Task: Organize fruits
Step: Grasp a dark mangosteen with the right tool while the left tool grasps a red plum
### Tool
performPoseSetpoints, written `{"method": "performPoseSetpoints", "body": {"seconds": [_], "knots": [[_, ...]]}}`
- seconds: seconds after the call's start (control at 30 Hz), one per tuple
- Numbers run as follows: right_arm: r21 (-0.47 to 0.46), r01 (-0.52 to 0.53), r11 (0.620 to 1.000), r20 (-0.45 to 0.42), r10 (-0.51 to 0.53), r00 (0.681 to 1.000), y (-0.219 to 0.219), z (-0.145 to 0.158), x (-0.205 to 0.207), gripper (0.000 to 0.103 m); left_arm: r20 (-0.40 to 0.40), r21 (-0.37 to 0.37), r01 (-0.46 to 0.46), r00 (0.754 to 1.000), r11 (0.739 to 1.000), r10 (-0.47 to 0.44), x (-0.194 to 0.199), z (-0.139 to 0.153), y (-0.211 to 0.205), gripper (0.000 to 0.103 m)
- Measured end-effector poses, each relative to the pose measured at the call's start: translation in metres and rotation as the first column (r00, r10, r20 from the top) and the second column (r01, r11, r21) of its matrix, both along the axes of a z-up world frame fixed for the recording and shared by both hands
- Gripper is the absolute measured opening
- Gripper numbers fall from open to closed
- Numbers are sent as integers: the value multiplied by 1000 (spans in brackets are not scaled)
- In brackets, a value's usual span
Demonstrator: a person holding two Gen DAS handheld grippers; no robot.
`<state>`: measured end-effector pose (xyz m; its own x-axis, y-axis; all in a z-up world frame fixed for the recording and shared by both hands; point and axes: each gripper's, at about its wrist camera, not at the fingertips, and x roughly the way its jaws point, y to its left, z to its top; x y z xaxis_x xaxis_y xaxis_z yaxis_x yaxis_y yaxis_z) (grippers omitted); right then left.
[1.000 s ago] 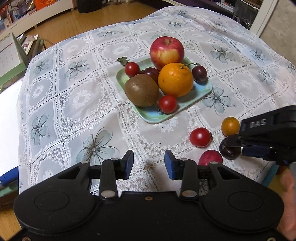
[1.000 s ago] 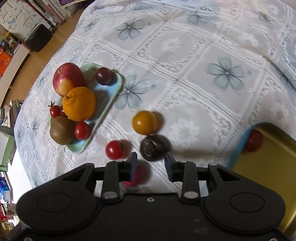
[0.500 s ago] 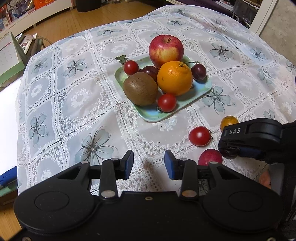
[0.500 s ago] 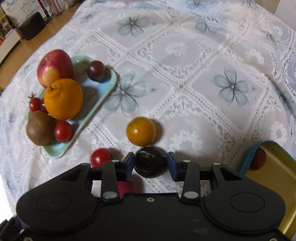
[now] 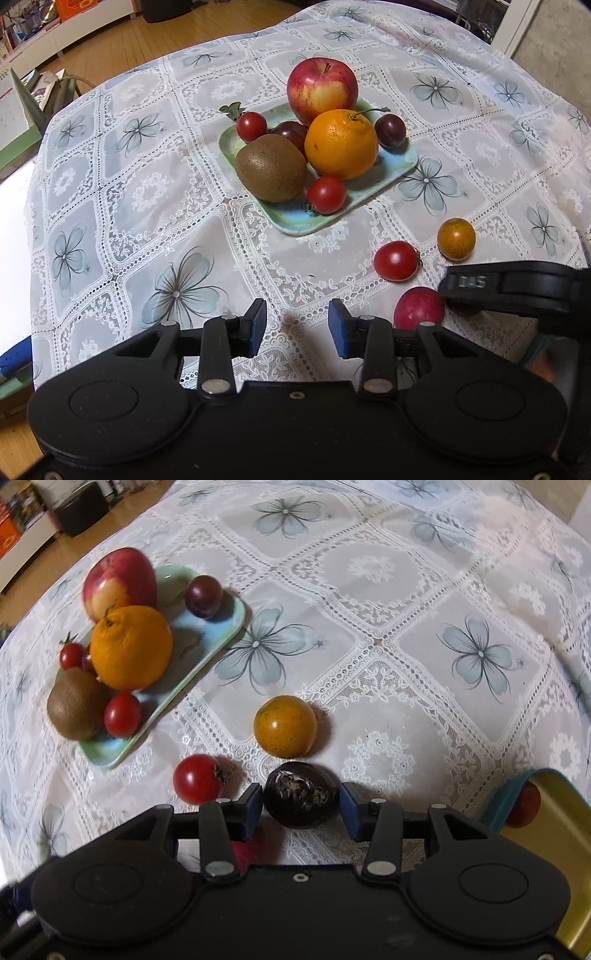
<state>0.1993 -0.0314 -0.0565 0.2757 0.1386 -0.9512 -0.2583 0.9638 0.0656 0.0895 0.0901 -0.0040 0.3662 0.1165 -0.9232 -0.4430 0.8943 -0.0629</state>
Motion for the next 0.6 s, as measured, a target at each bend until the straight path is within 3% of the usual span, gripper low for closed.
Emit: {"method": "performPoseSetpoints", "body": {"seconds": [0.4, 0.6], "knots": [[111, 59, 992, 6, -60, 998, -61, 37, -19, 47, 43, -30, 195, 980, 980, -193, 19, -5, -44, 47], [166, 80, 983, 16, -83, 996, -92, 53, -33, 47, 55, -24, 236, 971, 972, -234, 33, -12, -61, 47]]}}
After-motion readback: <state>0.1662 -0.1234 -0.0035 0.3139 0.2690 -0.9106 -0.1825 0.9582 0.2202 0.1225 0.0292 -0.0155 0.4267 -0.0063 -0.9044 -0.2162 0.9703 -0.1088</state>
